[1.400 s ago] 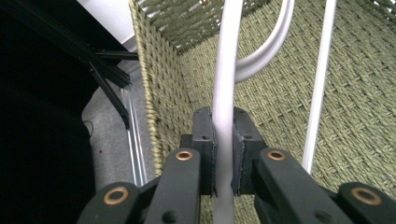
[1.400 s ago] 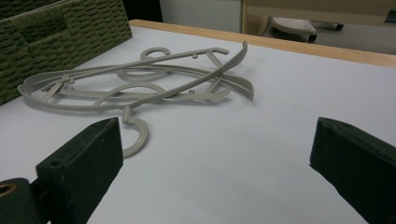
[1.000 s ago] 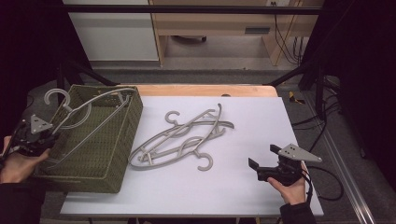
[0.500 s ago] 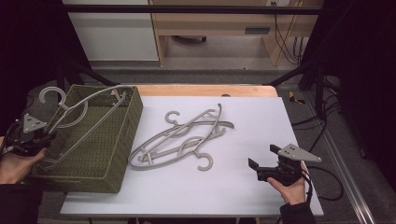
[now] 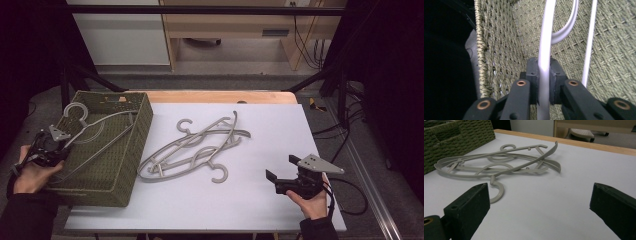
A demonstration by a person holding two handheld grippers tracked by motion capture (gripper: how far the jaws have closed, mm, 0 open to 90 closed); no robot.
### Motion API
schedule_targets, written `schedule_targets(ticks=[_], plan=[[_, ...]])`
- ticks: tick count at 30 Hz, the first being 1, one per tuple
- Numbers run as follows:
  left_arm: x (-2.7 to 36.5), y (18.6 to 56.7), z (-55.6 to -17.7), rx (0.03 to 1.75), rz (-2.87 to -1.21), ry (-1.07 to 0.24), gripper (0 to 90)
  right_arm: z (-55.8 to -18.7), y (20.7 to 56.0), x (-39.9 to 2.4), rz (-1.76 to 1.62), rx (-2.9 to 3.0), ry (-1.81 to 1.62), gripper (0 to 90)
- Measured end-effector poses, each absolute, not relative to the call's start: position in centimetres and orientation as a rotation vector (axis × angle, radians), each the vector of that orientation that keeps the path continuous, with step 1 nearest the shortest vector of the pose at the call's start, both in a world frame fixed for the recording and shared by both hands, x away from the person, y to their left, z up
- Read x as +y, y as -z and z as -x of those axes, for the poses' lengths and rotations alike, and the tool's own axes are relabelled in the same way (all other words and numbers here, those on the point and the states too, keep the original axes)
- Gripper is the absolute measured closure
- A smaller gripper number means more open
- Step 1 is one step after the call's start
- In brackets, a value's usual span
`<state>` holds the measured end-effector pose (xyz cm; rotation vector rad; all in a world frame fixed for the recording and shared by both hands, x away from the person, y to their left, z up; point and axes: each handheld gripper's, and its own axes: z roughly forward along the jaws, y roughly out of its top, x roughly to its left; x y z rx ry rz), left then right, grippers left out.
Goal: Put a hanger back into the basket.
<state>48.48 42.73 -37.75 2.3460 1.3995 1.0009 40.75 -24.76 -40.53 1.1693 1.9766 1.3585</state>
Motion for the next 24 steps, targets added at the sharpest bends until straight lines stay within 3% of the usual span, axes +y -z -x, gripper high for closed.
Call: schedule_targets(ticks=[13,24], plan=[[42.7,35.2,-46.5,1.371,-2.162,-0.962,57.5,-40.7,40.4,-24.8,-1.171,1.971,-1.36,3.1],[37.6,32.9,-43.7,1.138,-1.971,-0.88,35.7,-40.6,40.2,-25.1,-1.166,1.955,-1.38,3.1]])
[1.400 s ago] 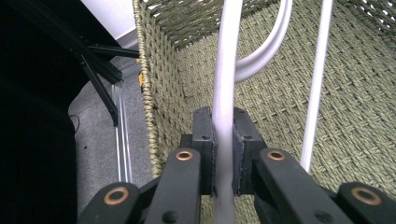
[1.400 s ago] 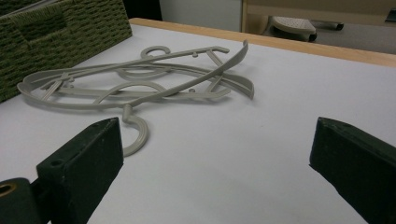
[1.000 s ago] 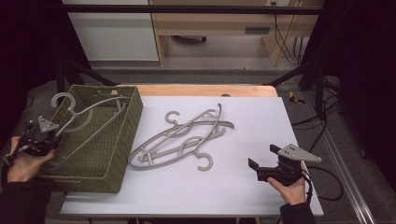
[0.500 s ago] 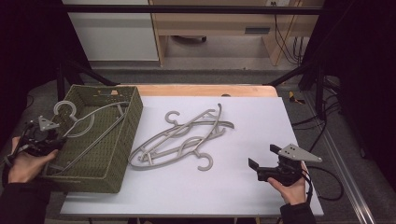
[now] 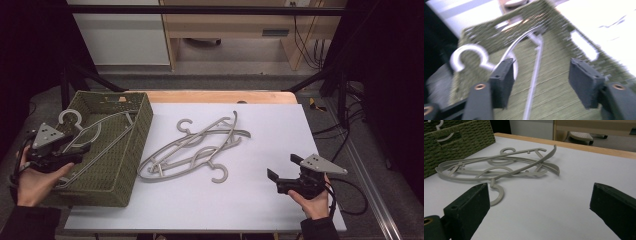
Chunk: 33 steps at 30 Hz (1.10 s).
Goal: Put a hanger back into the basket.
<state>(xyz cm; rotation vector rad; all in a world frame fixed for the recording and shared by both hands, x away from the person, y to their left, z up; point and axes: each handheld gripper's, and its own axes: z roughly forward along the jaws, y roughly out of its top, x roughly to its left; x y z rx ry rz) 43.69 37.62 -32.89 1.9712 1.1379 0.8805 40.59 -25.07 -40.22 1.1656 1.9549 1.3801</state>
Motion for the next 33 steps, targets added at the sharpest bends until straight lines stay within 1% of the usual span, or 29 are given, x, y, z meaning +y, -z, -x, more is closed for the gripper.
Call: schedule_targets(ticks=[2,8,13,17,20,28,33], plan=[[36.5,32.7,-43.3,1.087,-1.951,-0.84,32.8,-40.6,40.2,-25.1,-1.168,1.953,-1.379,3.0],[33.1,33.1,-42.5,0.97,-1.921,-0.775,24.3,-40.6,40.2,-25.2,-1.176,1.945,-1.383,3.0],[30.6,33.9,-42.2,0.907,-1.922,-0.699,17.7,-40.6,40.2,-25.4,-1.167,1.945,-1.382,2.9],[28.7,34.9,-42.2,0.877,-1.931,-0.641,14.4,-40.5,40.1,-25.4,-1.16,1.945,-1.384,2.8],[27.8,35.4,-42.1,0.858,-1.935,-0.619,14.4,-40.5,40.1,-25.4,-1.157,1.937,-1.39,2.8],[24.5,36.3,-41.8,0.767,-2.011,-0.57,14.6,-40.4,40.1,-25.4,-1.155,1.942,-1.392,2.8],[22.5,36.7,-42.3,0.728,-2.06,-0.531,15.1,-40.4,40.0,-25.4,-1.155,1.948,-1.387,2.8]])
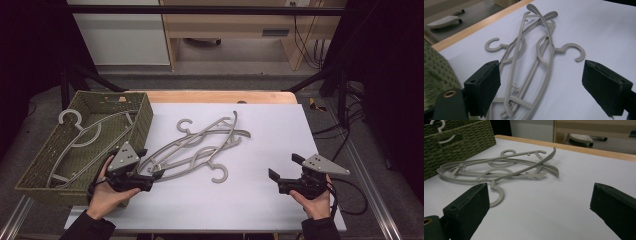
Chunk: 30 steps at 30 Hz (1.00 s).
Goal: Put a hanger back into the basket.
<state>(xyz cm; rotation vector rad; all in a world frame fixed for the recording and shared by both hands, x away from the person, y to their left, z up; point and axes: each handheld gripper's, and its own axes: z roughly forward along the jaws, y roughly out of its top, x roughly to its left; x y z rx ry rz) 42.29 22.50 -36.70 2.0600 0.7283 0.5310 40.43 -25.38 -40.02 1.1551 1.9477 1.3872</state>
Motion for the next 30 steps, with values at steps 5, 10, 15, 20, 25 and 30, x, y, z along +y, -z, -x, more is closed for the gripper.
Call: schedule_targets(ticks=[5,10,15,20,25,30], plan=[[20.4,37.5,-43.1,0.692,-2.128,-0.505,17.4,-40.4,40.0,-25.3,-1.153,1.945,-1.392,2.8],[18.6,38.4,-44.0,0.674,-2.19,-0.462,19.5,-40.4,40.0,-25.3,-1.151,1.948,-1.395,2.8],[17.4,39.5,-45.0,0.68,-2.245,-0.433,21.8,-40.3,39.9,-25.2,-1.146,1.955,-1.398,2.8],[16.6,40.9,-45.8,0.684,-2.304,-0.413,24.0,-40.4,40.0,-25.1,-1.141,1.962,-1.395,2.8],[15.8,42.7,-46.6,0.708,-2.354,-0.406,28.7,-40.4,40.1,-25.0,-1.142,1.969,-1.391,2.9],[15.2,44.4,-47.5,0.739,-2.415,-0.415,35.4,-40.4,40.2,-25.0,-1.142,1.972,-1.392,2.9]])
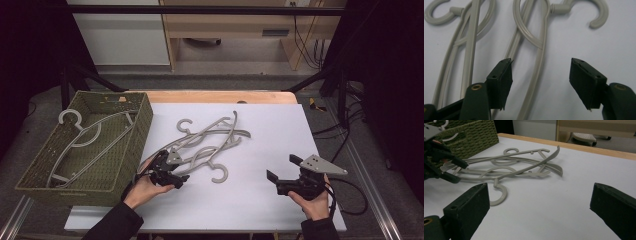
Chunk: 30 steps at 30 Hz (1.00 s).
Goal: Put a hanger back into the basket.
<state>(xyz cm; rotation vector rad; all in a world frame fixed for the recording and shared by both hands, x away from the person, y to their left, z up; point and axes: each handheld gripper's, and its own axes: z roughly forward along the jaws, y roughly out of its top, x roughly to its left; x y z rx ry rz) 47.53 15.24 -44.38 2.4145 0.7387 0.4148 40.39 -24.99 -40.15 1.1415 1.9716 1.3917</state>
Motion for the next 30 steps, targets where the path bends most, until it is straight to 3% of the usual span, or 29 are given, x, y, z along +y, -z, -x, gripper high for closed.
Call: schedule_targets(ticks=[7,22,30], plan=[[15.0,45.5,-48.3,0.738,-2.494,-0.425,46.7,-40.4,40.2,-24.9,-1.147,1.969,-1.395,2.9],[15.1,45.9,-48.7,0.77,-2.5,-0.322,73.3,-40.5,40.3,-25.0,-1.147,1.97,-1.396,3.0],[14.6,45.8,-48.2,0.763,-2.516,-0.334,80.1,-40.5,40.3,-25.0,-1.146,1.972,-1.397,3.1]])
